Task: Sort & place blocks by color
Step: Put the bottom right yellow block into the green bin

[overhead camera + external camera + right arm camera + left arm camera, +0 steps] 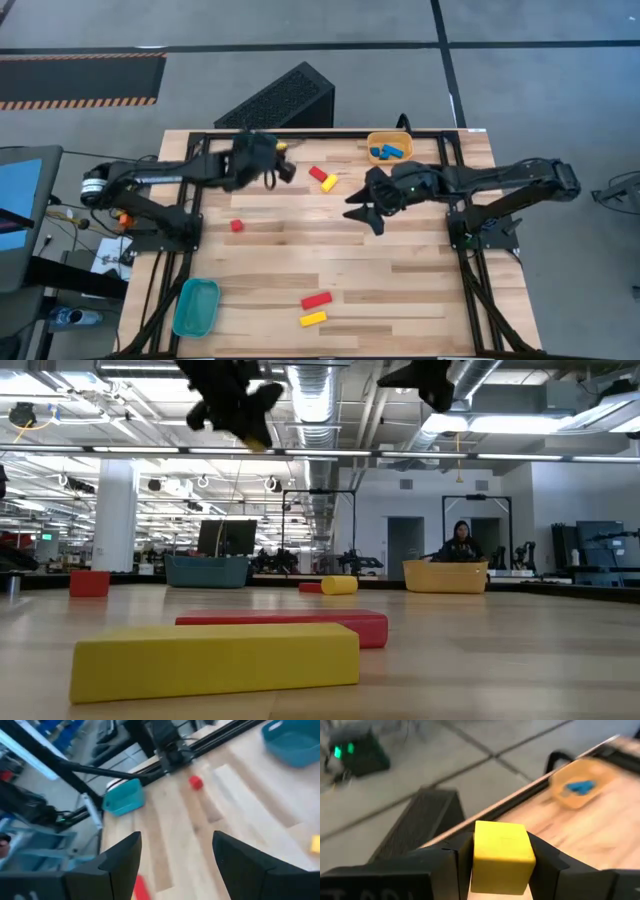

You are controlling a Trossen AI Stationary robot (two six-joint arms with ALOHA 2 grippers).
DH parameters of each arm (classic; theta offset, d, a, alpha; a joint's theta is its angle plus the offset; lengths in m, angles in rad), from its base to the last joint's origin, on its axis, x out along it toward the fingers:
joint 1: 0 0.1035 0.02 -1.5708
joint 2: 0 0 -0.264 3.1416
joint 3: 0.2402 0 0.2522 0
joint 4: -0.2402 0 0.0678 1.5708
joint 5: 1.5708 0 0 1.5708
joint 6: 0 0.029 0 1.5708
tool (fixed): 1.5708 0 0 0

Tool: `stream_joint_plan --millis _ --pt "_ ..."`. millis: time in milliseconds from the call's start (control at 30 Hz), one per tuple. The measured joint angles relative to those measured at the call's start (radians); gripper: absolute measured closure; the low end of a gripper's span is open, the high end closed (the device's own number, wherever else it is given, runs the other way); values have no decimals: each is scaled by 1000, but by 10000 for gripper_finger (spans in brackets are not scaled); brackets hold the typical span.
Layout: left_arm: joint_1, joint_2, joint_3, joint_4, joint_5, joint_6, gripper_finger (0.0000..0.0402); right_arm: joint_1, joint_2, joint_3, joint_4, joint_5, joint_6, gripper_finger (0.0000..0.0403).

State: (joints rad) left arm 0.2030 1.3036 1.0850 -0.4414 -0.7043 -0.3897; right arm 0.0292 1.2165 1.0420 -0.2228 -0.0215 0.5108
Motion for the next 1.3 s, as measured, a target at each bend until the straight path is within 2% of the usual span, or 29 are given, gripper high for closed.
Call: stream_joint_plan --millis 67,200,267,533,700,900,1067,1200,1300 --pt "83 19 -3 -39 64 -2 276 -16 18 0 9 69 -37 138" --pt "229 70 -25 -51 171 22 275 -52 93 -3 20 273 -131 138" --pt "299 96 -28 -50 229 21 275 -88 146 2 55 293 -138 138" --pt "468 222 -29 -71 384 54 274 -225 308 -2 48 119 -85 138" --pt "533 313 -28 -70 489 53 273 -300 368 2 210 -33 -63 138" --pt "579 398 -29 -77 512 4 273 -373 463 9 227 -33 -66 138" --pt "600 430 -28 -84 525 -19 269 -386 549 11 231 -30 -122 138" --pt "618 433 -28 -116 544 0 241 -381 580 11 226 -75 -94 138" --pt "636 433 -28 -137 543 14 210 -371 585 13 227 -64 -123 138"
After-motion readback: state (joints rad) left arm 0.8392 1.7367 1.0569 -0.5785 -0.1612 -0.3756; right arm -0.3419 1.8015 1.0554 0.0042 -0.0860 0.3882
